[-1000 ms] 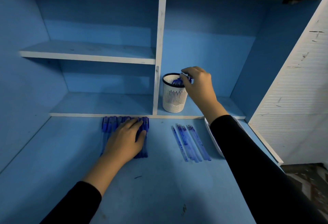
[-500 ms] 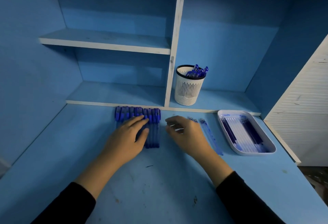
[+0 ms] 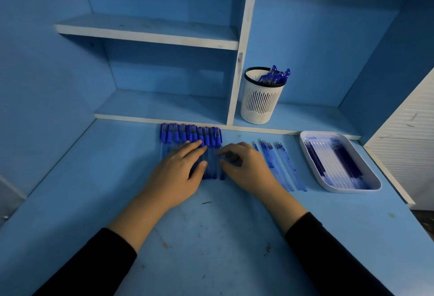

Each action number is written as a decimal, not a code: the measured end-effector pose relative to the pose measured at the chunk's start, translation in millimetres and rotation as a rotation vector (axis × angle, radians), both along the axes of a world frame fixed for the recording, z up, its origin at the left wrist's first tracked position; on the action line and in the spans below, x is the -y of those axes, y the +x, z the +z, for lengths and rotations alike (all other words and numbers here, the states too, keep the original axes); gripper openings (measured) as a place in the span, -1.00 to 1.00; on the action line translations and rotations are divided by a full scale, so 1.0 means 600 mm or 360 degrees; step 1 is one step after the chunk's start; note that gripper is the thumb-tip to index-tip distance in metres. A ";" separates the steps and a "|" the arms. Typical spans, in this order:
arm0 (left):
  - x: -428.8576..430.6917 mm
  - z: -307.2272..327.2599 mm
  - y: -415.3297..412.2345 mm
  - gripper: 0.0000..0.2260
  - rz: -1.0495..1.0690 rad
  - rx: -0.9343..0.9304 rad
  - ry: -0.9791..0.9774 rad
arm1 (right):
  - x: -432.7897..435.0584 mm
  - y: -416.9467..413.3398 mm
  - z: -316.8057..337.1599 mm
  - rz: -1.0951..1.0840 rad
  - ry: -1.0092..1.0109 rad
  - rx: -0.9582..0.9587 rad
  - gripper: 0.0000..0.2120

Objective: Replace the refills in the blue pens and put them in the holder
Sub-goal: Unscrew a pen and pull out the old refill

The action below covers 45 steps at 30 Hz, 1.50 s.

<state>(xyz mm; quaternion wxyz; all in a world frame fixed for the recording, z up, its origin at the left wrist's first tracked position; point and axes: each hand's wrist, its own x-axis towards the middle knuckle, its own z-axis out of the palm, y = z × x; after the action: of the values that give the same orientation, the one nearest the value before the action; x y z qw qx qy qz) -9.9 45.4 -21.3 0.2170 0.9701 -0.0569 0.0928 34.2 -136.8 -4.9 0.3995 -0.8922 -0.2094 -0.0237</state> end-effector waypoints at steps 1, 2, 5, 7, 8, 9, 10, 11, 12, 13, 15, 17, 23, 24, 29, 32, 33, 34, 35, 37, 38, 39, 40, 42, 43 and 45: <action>0.000 0.000 0.000 -0.42 0.0004 -0.0001 -0.0008 | 0.001 0.000 0.002 -0.0008 -0.0003 -0.0019 -0.78; 0.001 0.002 -0.001 -0.43 0.0003 0.0008 -0.0017 | 0.001 -0.001 0.005 -0.0010 -0.0009 -0.0034 -0.79; 0.001 0.003 -0.002 -0.54 0.0004 -0.0010 -0.0002 | 0.001 -0.001 0.011 -0.0035 -0.0063 -0.0063 -0.85; 0.002 0.004 -0.003 -0.57 0.0002 0.0003 0.0007 | 0.003 0.001 0.016 -0.0080 -0.0114 -0.0082 -0.87; 0.002 0.006 -0.004 -0.58 0.0005 0.0009 0.0012 | 0.005 0.001 0.018 -0.0097 -0.0133 -0.0100 -0.86; 0.002 0.007 -0.003 -0.58 0.0008 0.0010 0.0022 | 0.008 0.000 0.021 -0.0114 -0.0151 -0.0123 -0.85; 0.002 0.009 -0.004 -0.58 0.0009 0.0014 0.0037 | 0.011 0.000 0.023 -0.0135 -0.0161 -0.0150 -0.84; 0.002 0.009 -0.004 -0.58 0.0011 0.0011 0.0052 | 0.015 -0.002 0.025 -0.0165 -0.0153 -0.0188 -0.84; 0.002 0.010 -0.004 -0.58 0.0016 0.0006 0.0071 | 0.020 -0.004 0.026 -0.0203 -0.0121 -0.0240 -0.83; 0.001 0.010 -0.004 -0.58 0.0019 -0.0003 0.0092 | 0.026 -0.007 0.028 -0.0242 -0.0064 -0.0307 -0.82; 0.000 0.012 -0.004 -0.52 0.0020 0.0007 0.0109 | 0.039 -0.014 0.031 -0.0289 0.0077 -0.0444 -0.82; 0.001 0.017 -0.004 -0.47 0.0015 0.0058 0.0089 | 0.052 -0.021 0.032 -0.0294 0.0252 -0.0580 -0.82; 0.023 0.024 -0.012 -0.59 -0.0014 0.0215 -0.0581 | 0.062 -0.065 0.036 -0.0191 0.1064 -0.0931 -0.82; 0.032 0.025 -0.015 -0.63 -0.0016 0.0206 -0.0768 | 0.060 -0.074 0.036 -0.0159 0.1156 -0.0938 -0.81; 0.073 0.040 -0.031 -0.66 0.0011 0.0180 -0.1397 | 0.049 -0.109 0.030 -0.0093 0.1250 -0.0775 -0.81; 0.089 0.050 -0.040 -0.69 0.0042 0.0183 -0.1713 | 0.044 -0.125 0.029 -0.0109 0.1262 -0.0655 -0.80; 0.094 0.052 -0.042 -0.68 0.0050 0.0164 -0.1834 | 0.042 -0.128 0.029 -0.0102 0.1266 -0.0625 -0.79; 0.098 0.054 -0.044 -0.69 0.0048 0.0149 -0.1935 | 0.040 -0.132 0.030 -0.0083 0.1262 -0.0600 -0.78; 0.100 0.054 -0.045 -0.70 0.0044 0.0140 -0.2005 | 0.038 -0.134 0.029 -0.0054 0.1250 -0.0577 -0.78; 0.100 0.058 -0.047 -0.71 0.0028 0.0164 -0.2063 | 0.037 -0.137 0.027 0.0005 0.1217 -0.0546 -0.79; 0.097 0.061 -0.048 -0.72 0.0013 0.0195 -0.2060 | 0.039 -0.137 0.027 0.0015 0.1206 -0.0530 -0.81; 0.093 0.063 -0.048 -0.73 -0.0004 0.0226 -0.2042 | 0.042 -0.137 0.028 0.0005 0.1207 -0.0502 -0.83; 0.089 0.064 -0.050 -0.73 -0.0020 0.0239 -0.2014 | 0.046 -0.136 0.028 -0.0022 0.1225 -0.0466 -0.85; 0.078 0.065 -0.053 -0.73 -0.0076 0.0218 -0.1925 | 0.057 -0.131 0.030 -0.0094 0.1288 -0.0380 -0.87; 0.072 0.063 -0.054 -0.73 -0.0118 0.0189 -0.1868 | 0.062 -0.129 0.031 -0.0123 0.1310 -0.0339 -0.86; 0.063 0.059 -0.060 -0.75 -0.0200 0.0092 -0.1749 | 0.070 -0.125 0.032 -0.0142 0.1324 -0.0299 -0.81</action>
<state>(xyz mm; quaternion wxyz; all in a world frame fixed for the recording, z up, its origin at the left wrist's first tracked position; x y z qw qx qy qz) -46.0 7.4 14.2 0.6947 0.7060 -0.0639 0.1222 -40.8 -178.7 14.4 0.7413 -0.6615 -0.1059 -0.0421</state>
